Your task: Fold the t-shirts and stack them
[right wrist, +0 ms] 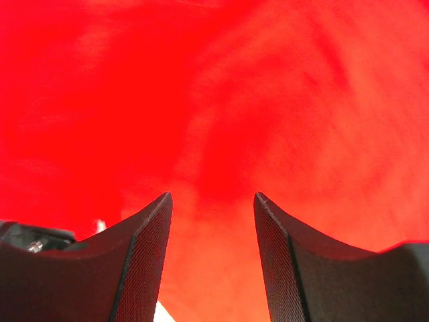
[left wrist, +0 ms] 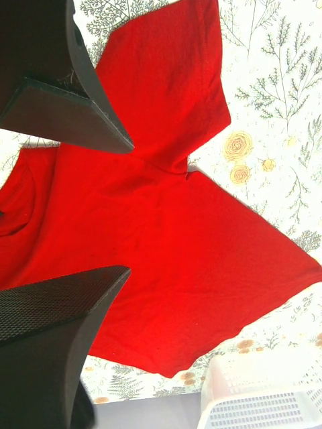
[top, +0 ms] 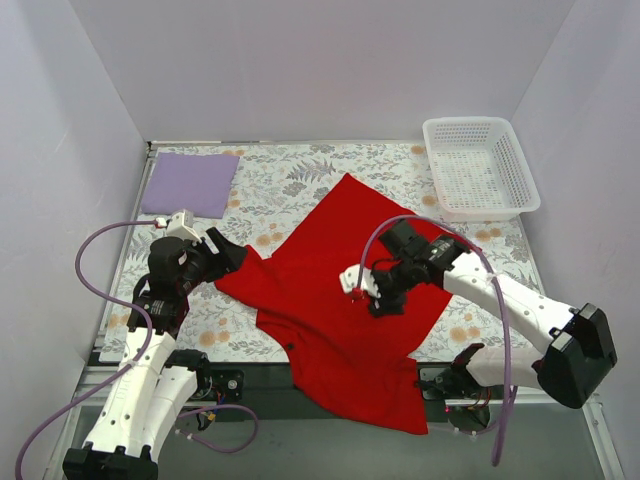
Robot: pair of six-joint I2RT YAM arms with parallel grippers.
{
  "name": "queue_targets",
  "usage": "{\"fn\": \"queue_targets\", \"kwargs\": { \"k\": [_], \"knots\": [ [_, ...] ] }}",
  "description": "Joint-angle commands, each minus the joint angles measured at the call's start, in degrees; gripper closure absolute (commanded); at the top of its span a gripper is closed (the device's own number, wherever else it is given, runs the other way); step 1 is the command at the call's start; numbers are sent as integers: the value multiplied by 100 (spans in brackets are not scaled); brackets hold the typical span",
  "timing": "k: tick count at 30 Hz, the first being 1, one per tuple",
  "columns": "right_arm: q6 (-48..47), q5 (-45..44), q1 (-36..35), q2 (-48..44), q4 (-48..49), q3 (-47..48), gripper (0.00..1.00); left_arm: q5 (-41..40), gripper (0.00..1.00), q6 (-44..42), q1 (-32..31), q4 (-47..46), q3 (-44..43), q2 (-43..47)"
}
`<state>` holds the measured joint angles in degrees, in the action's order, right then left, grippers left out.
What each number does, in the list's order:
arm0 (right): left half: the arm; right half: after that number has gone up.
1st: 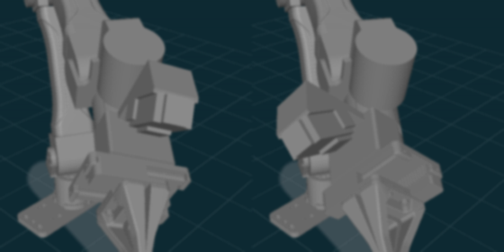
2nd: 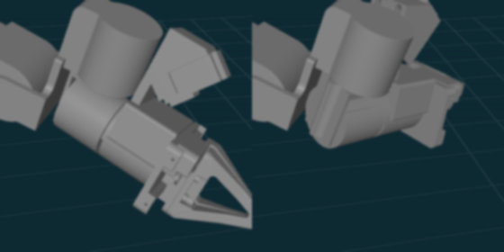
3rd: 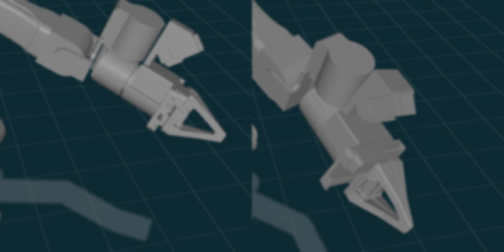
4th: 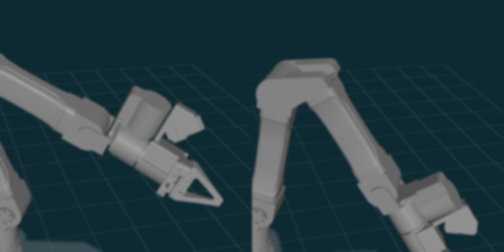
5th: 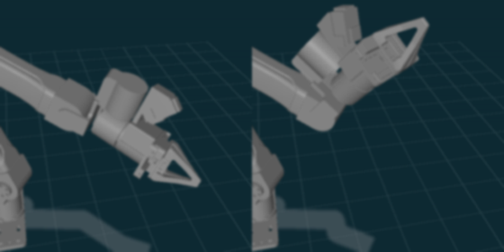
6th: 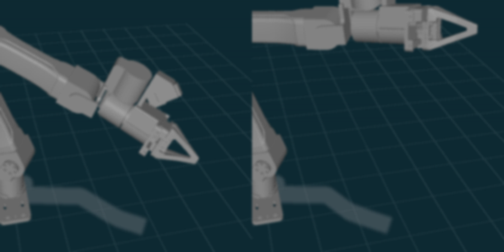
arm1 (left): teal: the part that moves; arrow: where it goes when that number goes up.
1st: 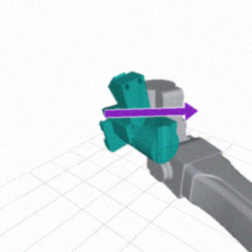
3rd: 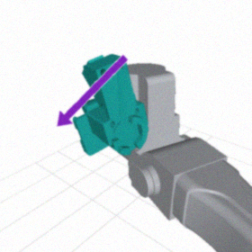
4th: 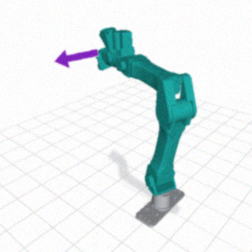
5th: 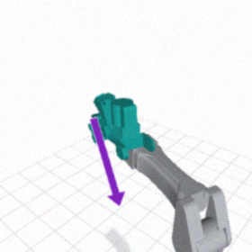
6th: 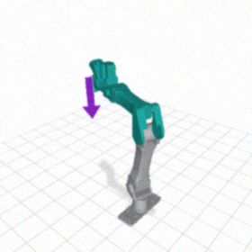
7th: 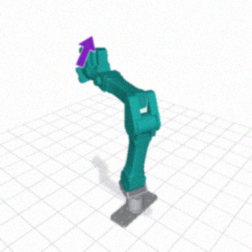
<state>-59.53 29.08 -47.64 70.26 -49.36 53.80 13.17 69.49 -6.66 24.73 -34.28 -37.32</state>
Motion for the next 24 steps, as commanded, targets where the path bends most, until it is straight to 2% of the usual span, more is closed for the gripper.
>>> {"fn": "queue_targets", "kwargs": {
  "k": [1, 6, 9, 16, 24],
  "knots": [
    [485, 440, 938, 75, 383, 315, 41, 107, 33, -6, 6, -118, 27, 93],
    [1572, 528, 2352, 558, 1278, 771, 42, 81, 33, -6, 6, -100, 36, 102],
    [2084, 607, 2933, 1111, 1517, 1211, 42, 72, 33, 3, 6, -100, 36, 120],
    [3148, 247, 3234, 2745, 1781, 2239, 43, 46, 33, 20, 6, -109, 44, 93],
    [3114, 545, 3287, 3591, 1825, 2864, 43, -279, 33, 91, 6, -4, 45, -21]
  ]
}}
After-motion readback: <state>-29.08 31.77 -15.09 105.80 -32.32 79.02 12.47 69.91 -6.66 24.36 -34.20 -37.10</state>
